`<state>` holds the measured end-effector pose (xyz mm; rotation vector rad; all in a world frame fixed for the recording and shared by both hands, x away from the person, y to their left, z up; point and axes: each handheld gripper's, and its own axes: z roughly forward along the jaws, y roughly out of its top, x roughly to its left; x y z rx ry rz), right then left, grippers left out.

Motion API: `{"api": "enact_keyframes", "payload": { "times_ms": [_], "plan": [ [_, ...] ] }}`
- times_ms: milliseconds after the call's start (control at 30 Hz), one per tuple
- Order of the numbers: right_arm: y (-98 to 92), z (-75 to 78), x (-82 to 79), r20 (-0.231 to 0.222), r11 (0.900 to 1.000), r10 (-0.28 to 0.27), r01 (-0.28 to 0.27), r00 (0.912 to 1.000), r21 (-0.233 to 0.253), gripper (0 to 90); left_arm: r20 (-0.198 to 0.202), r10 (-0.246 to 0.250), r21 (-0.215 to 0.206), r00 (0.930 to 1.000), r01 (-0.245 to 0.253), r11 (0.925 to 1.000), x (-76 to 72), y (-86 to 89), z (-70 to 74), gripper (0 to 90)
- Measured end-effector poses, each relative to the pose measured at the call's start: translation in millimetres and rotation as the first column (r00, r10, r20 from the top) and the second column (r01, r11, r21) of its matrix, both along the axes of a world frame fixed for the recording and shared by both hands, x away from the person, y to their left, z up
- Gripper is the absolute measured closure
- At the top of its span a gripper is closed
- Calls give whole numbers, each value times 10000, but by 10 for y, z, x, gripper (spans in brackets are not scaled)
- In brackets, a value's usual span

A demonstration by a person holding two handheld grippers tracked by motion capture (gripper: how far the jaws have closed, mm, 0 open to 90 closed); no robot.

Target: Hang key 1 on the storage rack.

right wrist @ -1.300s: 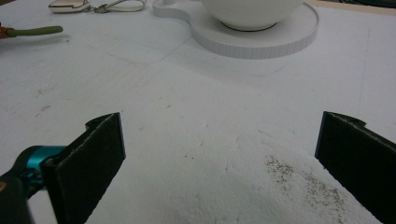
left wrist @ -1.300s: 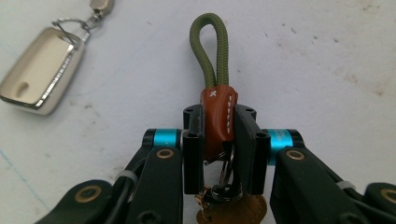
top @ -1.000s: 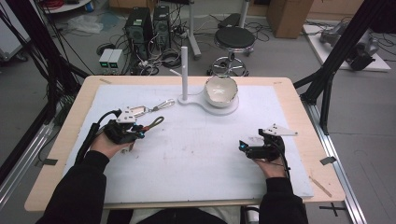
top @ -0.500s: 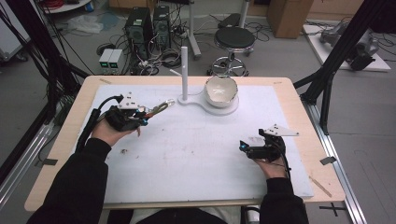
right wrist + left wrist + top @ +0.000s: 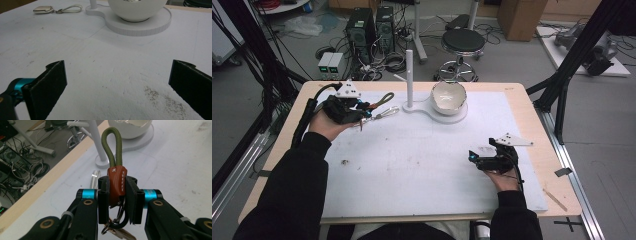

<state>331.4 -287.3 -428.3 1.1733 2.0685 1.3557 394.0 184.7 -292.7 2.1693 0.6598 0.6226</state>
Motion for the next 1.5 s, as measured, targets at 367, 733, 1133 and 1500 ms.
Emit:
{"api": "enact_keyframes", "payload": {
  "times_ms": [367,733,1133,1500],
  "plan": [
    [0,1,-4,-2,10000,12,-12,10000,-12,7,532,-214,-3,9984,215,9998,143,-206,337,740],
    [-29,-6,-12,-17,10000,-25,25,10000,63,7,713,-327,-199,9969,342,9992,344,-434,523,740],
    [-62,-10,-18,-22,9999,-46,46,10000,165,7,661,-86,268,9978,68,9996,478,-569,473,739],
    [-89,-17,-27,-33,9997,-144,144,9999,183,7,410,152,624,9990,-177,9979,565,-628,369,739]
  ]
}}
